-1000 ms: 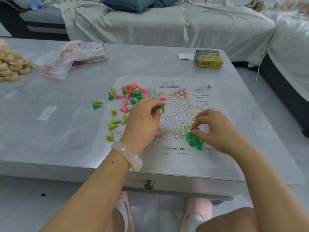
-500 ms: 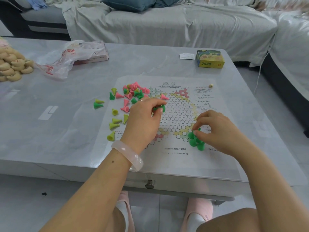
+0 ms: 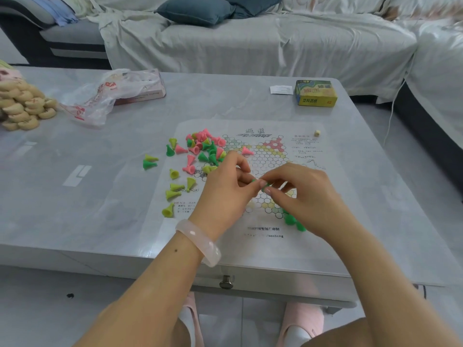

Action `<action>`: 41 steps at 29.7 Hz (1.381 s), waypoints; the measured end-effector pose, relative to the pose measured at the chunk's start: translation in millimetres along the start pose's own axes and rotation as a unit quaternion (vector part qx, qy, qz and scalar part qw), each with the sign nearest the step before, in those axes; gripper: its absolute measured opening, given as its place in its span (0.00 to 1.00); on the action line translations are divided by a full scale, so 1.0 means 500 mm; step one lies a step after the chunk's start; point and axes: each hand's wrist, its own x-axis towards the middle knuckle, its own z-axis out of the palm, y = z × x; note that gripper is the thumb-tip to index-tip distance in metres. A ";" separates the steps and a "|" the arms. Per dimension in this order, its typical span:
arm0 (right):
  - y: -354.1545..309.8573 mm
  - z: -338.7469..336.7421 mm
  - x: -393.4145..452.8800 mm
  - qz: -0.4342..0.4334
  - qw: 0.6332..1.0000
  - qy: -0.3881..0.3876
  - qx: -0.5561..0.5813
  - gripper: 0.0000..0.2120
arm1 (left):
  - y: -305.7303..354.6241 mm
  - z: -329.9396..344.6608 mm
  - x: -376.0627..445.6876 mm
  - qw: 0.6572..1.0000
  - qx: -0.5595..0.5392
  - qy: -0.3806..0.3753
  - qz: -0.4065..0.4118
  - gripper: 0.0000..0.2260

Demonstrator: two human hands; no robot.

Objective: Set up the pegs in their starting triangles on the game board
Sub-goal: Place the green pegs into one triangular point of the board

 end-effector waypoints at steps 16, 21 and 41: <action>0.010 -0.011 0.003 0.120 0.982 0.110 0.091 0.04 | -0.049 -0.071 0.149 0.906 0.420 0.049 -0.006 0.10; 0.008 -0.013 -0.002 0.116 0.983 0.104 0.097 0.04 | -0.076 -0.073 0.201 0.867 0.493 -0.045 -0.062 0.12; 0.008 -0.020 0.003 0.202 0.942 0.190 0.187 0.03 | -0.063 -0.081 0.207 0.848 0.529 -0.022 -0.030 0.05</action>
